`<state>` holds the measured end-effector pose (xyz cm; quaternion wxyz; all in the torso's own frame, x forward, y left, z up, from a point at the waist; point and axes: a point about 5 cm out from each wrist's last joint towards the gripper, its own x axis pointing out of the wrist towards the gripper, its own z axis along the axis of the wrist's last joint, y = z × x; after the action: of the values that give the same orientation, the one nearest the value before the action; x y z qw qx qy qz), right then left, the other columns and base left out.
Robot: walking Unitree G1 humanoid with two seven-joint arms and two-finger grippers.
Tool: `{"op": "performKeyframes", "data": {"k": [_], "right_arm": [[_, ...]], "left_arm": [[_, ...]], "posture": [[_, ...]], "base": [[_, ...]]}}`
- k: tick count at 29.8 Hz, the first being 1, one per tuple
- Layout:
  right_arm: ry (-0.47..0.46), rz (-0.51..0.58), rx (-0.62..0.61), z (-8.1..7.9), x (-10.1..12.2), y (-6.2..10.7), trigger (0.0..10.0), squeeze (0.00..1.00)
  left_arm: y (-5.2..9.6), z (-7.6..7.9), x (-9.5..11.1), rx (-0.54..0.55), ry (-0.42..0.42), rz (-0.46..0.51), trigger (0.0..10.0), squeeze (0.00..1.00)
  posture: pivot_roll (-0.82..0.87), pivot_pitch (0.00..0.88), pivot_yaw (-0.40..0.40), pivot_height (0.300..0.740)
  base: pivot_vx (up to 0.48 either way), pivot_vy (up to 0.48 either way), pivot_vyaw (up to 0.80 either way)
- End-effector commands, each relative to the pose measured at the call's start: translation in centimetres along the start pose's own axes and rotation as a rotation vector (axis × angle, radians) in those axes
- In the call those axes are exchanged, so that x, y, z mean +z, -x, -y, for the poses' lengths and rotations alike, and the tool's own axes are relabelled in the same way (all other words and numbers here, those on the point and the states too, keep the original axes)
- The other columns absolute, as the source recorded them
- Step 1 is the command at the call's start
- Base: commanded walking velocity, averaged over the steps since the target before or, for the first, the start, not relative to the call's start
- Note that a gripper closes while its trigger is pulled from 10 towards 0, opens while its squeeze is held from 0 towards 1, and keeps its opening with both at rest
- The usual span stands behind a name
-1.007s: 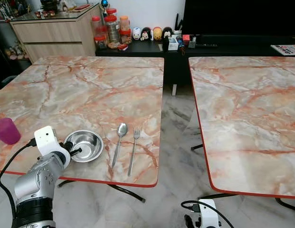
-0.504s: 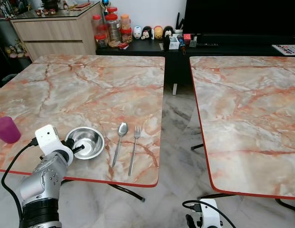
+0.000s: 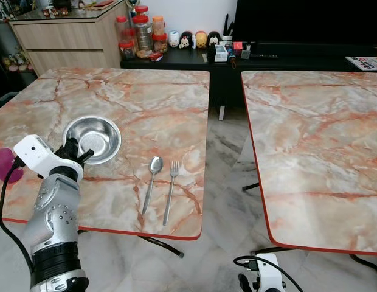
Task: Setting the table
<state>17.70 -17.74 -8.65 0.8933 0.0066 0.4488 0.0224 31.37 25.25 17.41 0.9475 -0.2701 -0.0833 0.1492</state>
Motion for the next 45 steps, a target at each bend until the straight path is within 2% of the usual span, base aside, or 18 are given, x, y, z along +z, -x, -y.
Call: {"op": "performKeyframes", "data": {"k": [1, 3, 5, 9, 29, 45], "right_arm": [[-0.007, 0.004, -0.008, 0.1, 0.3, -0.1, 10.0, 0.00], [-0.007, 0.005, -0.008, 0.1, 0.3, -0.1, 10.0, 0.00], [-0.011, 0.003, -0.013, 0.2, 0.3, -0.1, 10.0, 0.00], [-0.015, 0.001, -0.020, 0.4, 0.2, 0.0, 10.0, 0.00], [-0.038, 0.006, -0.030, 0.5, 0.0, 0.1, 10.0, 0.00], [-0.044, 0.006, -0.034, 0.5, -0.2, 0.1, 10.0, 0.00]], "left_arm": [[-0.2, 1.0, 1.1, -0.026, 0.001, 0.088, 10.0, 0.00], [-0.2, 1.3, 1.1, -0.032, 0.003, 0.103, 10.0, 0.00], [0.0, 2.5, 0.9, -0.052, -0.006, 0.139, 10.0, 0.00], [0.0, 3.1, 0.7, -0.055, -0.042, 0.158, 10.0, 0.00], [-0.4, 2.9, 1.0, -0.030, -0.057, 0.201, 10.0, 0.00], [-0.5, 3.8, 0.9, -0.056, -0.046, 0.196, 10.0, 0.00]], "posture": [[0.14, 0.000, 0.008, 0.740], [0.14, 0.000, 0.008, 0.740], [0.13, 0.000, 0.007, 0.740], [0.13, 0.000, 0.009, 0.740], [0.12, 0.000, 0.018, 0.740], [0.11, 0.000, 0.029, 0.740]], "base": [[0.000, 0.000, 0.00], [0.000, 0.000, 0.00], [0.000, 0.000, 0.00], [0.000, 0.000, 0.00], [0.000, -0.431, 0.00], [0.000, -0.480, 0.00]]}}
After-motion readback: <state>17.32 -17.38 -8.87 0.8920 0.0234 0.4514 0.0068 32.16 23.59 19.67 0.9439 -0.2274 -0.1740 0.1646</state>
